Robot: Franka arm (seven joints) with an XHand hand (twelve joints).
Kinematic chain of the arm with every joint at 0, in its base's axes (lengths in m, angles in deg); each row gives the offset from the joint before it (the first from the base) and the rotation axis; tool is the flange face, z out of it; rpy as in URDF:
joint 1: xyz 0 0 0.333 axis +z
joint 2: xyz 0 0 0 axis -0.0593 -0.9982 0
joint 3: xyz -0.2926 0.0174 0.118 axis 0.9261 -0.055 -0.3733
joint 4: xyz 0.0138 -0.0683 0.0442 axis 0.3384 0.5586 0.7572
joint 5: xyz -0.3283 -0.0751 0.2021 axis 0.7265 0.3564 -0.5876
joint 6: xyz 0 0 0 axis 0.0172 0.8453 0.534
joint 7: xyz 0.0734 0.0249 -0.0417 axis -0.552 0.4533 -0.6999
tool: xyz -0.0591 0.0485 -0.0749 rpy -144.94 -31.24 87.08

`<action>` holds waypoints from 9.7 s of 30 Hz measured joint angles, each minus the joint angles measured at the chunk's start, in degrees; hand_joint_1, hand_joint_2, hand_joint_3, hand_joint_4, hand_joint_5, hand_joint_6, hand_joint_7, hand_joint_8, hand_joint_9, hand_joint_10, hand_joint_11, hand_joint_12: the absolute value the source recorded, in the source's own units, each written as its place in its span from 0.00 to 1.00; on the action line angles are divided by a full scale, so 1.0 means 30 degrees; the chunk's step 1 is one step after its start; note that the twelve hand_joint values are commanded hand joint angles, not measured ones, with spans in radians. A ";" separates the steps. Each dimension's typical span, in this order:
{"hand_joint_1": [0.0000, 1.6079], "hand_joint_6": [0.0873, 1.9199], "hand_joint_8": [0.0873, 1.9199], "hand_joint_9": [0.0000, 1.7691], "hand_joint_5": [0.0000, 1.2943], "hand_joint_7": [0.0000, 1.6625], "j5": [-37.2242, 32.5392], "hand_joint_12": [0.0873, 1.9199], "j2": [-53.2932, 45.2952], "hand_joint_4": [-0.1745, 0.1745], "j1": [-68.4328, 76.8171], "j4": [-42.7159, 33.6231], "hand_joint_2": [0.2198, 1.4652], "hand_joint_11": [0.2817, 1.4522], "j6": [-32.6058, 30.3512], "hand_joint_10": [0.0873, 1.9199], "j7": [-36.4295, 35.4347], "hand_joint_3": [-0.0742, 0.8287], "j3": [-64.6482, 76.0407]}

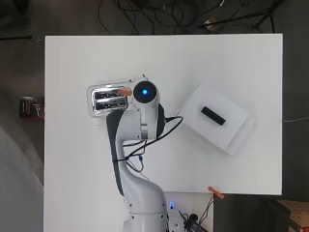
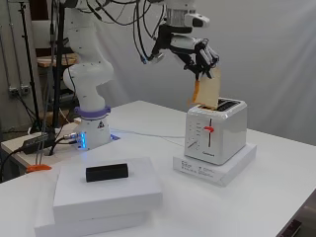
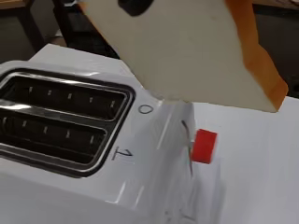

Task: Teleoperate dual arm-hand system to toast a bread

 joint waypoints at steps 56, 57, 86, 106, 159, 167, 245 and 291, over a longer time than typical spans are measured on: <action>0.74 0.73 0.51 0.75 0.45 0.60 -0.4873 0.00 -0.0761 0.04 0.2221 0.2122 0.81 0.42 -0.6085 0.00 -0.5168 0.09 -0.0802; 0.75 0.73 0.53 0.76 0.45 0.59 -0.4939 0.00 -0.0710 0.01 0.2204 0.2127 0.81 0.42 -0.6130 0.00 -0.5105 0.09 -0.0775; 0.00 0.00 0.00 0.26 0.25 0.23 -0.3256 0.00 -0.3219 0.45 0.2965 -0.1169 0.62 0.11 -0.1317 0.00 -0.1912 0.09 -0.1156; 0.01 0.00 0.00 0.31 0.20 0.22 -0.4511 0.00 -0.5134 0.48 0.2600 -0.3651 0.57 0.19 0.0255 0.00 -0.1491 0.08 -0.0551; 0.00 0.00 0.00 0.29 0.25 0.26 -0.2560 0.00 -0.3969 0.36 0.3105 -0.0918 0.70 0.10 -0.0115 0.00 -0.0152 0.09 0.1310; 0.00 0.00 0.00 0.23 0.27 0.22 -0.3460 0.00 -0.4022 0.32 0.2968 -0.1783 0.71 0.06 -0.0809 0.00 -0.0325 0.09 0.0530; 0.03 0.00 0.00 0.21 0.24 0.20 -0.4288 0.00 -0.5106 0.30 0.1592 -0.1580 0.67 0.06 -0.2680 0.00 0.0202 0.08 0.2482; 0.11 0.00 0.00 0.39 0.24 0.31 -0.7549 0.00 -1.1362 0.06 -0.2080 0.0256 0.67 0.20 -0.2452 0.00 -0.1416 0.07 0.2499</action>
